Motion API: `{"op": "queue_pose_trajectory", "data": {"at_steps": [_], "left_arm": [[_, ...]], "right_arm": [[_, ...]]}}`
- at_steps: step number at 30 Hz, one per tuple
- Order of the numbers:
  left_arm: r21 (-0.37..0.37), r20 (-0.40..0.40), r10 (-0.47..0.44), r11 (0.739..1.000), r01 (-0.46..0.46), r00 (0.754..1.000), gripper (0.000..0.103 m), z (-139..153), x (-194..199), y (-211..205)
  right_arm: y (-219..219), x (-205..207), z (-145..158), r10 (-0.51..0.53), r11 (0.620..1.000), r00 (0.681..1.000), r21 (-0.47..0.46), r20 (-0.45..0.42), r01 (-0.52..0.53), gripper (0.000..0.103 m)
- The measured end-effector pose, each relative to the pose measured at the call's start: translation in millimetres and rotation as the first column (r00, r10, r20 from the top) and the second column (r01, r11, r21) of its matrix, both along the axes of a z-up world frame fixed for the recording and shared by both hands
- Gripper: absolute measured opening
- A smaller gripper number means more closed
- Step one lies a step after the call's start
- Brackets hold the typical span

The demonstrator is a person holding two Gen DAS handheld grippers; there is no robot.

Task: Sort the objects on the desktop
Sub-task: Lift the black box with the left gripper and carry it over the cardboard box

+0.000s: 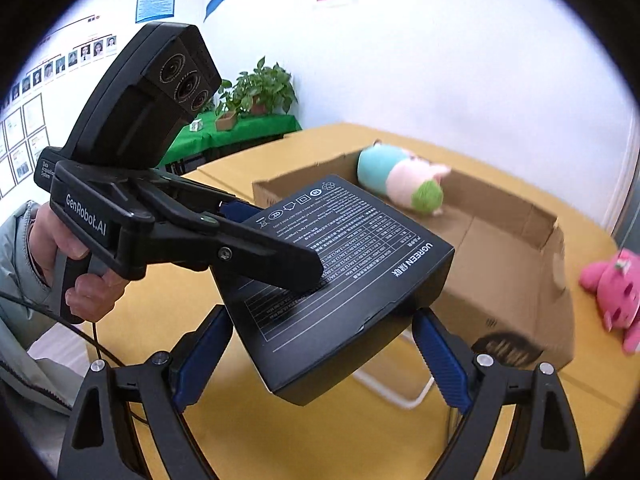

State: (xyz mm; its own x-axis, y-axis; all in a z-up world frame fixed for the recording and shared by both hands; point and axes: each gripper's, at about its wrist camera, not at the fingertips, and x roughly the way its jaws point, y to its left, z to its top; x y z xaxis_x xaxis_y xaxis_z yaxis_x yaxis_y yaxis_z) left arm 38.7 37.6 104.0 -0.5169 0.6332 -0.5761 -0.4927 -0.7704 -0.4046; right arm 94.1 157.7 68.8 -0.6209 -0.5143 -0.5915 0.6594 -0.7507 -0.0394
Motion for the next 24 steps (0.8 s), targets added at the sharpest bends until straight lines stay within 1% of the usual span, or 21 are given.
{"op": "queue_pose_trajectory", "data": {"at_steps": [4,9,16,19,24], "left_arm": [[0.002,-0.047,0.005,1.000,-0.005,0.999,0.083,19.4,-9.1,-4.2],[-0.004,-0.100,0.020,1.000,-0.021,0.995,0.083,36.4,-24.2,-11.7],[0.001,-0.153,0.058,0.998,-0.058,0.987,0.082,57.5,-43.9,-28.0],[0.013,-0.170,0.080,0.997,-0.079,0.982,0.082,66.4,-51.3,-37.5],[-0.020,-0.205,0.111,0.993,-0.118,0.972,0.082,79.1,-59.4,-49.6]], "right_arm": [[0.0,-7.8,15.6,0.002,1.000,0.999,-0.003,-0.043,-0.002,0.091],[-3.5,-20.0,31.7,0.017,1.000,0.995,0.003,-0.094,-0.017,0.091],[-14.8,-44.5,53.9,0.058,0.998,0.987,0.021,-0.148,-0.056,0.091],[-20.6,-55.4,63.3,0.079,0.997,0.983,0.015,-0.166,-0.078,0.091],[-34.1,-69.8,74.1,0.111,0.994,0.977,0.018,-0.181,-0.110,0.091]]}}
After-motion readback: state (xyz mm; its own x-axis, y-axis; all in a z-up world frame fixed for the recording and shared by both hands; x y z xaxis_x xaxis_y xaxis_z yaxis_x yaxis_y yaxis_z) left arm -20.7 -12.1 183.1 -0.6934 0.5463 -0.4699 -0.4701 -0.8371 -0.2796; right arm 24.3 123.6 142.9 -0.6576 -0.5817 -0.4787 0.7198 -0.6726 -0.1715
